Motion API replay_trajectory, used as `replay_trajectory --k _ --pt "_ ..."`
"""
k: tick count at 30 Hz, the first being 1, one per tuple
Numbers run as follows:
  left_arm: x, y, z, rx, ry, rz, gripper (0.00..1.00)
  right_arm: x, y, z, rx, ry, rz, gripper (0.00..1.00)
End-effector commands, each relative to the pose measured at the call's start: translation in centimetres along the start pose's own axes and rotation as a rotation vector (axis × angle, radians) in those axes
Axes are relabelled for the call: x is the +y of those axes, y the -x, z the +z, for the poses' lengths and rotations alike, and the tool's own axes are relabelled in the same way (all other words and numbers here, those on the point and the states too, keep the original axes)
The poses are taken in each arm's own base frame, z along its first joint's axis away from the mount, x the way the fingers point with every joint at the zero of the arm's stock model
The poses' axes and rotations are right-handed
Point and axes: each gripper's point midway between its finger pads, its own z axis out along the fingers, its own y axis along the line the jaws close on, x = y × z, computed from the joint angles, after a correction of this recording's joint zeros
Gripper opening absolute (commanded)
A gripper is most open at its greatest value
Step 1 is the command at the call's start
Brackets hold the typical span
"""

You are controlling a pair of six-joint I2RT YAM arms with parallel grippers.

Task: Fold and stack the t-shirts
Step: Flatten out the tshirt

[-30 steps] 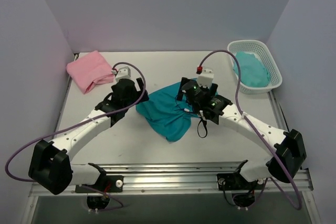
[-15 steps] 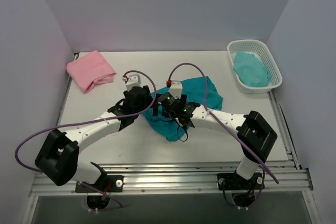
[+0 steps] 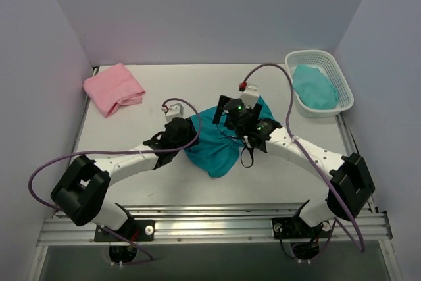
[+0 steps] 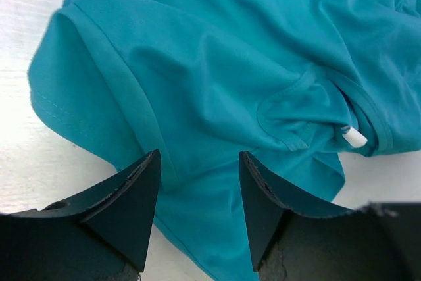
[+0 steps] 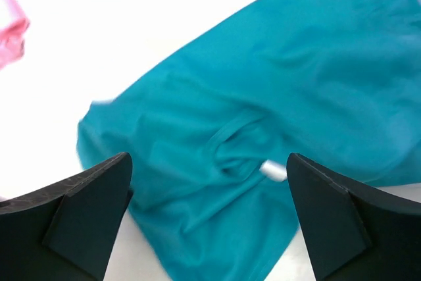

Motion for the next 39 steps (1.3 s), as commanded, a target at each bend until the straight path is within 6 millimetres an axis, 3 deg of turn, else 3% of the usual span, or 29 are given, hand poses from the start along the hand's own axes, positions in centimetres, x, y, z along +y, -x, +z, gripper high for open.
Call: replay_trajectory --k 1,6,8,9,10,11,12,14,15,16,17,18,19,20,22,23,28,30,33,39 --pt "-2.7 0.4 -0.3 -0.015 -0.093 -0.038 0.59 -5.2 1.4 0.7 -0.013 -0.121 0.026 1.0" --pt "-8.2 0.1 -1.3 -0.023 -0.218 0.012 0.58 -10.3 1.6 1.4 -0.025 -0.246 0.112 1.0" --pt "-9.8 -0.5 -0.6 -0.007 -0.244 0.056 0.58 -12.9 1.2 1.7 -0.013 -0.295 0.168 1.0" --pt "-12.5 0.2 -0.7 -0.007 -0.323 0.059 0.59 -13.2 1.8 1.2 -0.034 -0.293 0.194 1.0" --pt "-13.9 0.1 -0.5 0.007 -0.37 0.071 0.59 -14.0 1.7 0.9 -0.045 -0.311 0.215 1.0" --pt "-14.7 -1.2 0.7 0.045 -0.39 0.101 0.6 -14.5 2.1 0.3 -0.067 -0.323 0.228 1.0" --pt "-17.6 -0.4 0.4 0.044 -0.467 0.1 0.62 -15.1 3.6 -0.8 -0.126 -0.336 0.256 1.0" --pt "-19.8 -2.2 1.6 0.08 -0.514 0.137 0.67 -15.9 4.9 -2.6 -0.183 -0.345 0.291 1.0" --pt "-22.3 -1.2 1.2 0.059 -0.569 0.145 0.69 -16.5 5.6 -3.2 -0.216 -0.366 0.302 1.0" --pt "-23.5 -1.7 1.2 0.07 -0.6 0.163 0.73 -16.8 6.1 -3.8 -0.236 -0.373 0.311 1.0" --pt "-24.1 -3.6 2.2 0.098 -0.606 0.212 0.76 -17.1 6.9 -4.9 -0.266 -0.373 0.331 1.0" --pt "-24.8 -4.1 2.4 0.104 -0.618 0.238 0.77 -17.5 7.4 -5.5 -0.288 -0.381 0.343 1.0" --pt "-26.9 -3.5 1.9 0.098 -0.674 0.251 0.79 -17.9 7.9 -6.1 -0.31 -0.394 0.348 1.0" --pt "-26.8 -5.4 3.0 0.133 -0.665 0.306 0.82 -18.0 8.6 -7.0 -0.333 -0.389 0.36 1.0" --pt "-28.4 -5.4 3.3 0.139 -0.693 0.333 0.83 -18.4 9.2 -7.6 -0.356 -0.397 0.361 1.0" --pt "-28.0 -7.3 4.2 0.19 -0.68 0.359 0.83 -18.5 9.4 -7.9 -0.36 -0.399 0.362 1.0" --pt "-29.2 -11.0 4.4 0.275 -0.734 0.411 0.83 -18.9 9.6 -8.2 -0.367 -0.416 0.356 1.0" --pt "-29.4 -11.6 4.2 0.275 -0.704 0.442 0.83 -19.0 9.5 -8.1 -0.365 -0.416 0.356 1.0" --pt "-28.3 -11.5 4.7 0.253 -0.606 0.485 0.83 -18.9 9.3 -7.8 -0.354 -0.41 0.354 1.0" --pt "-25.4 -9.1 6.4 0.117 -0.379 0.586 0.83 -18.5 9.3 -7.7 -0.347 -0.381 0.353 1.0"
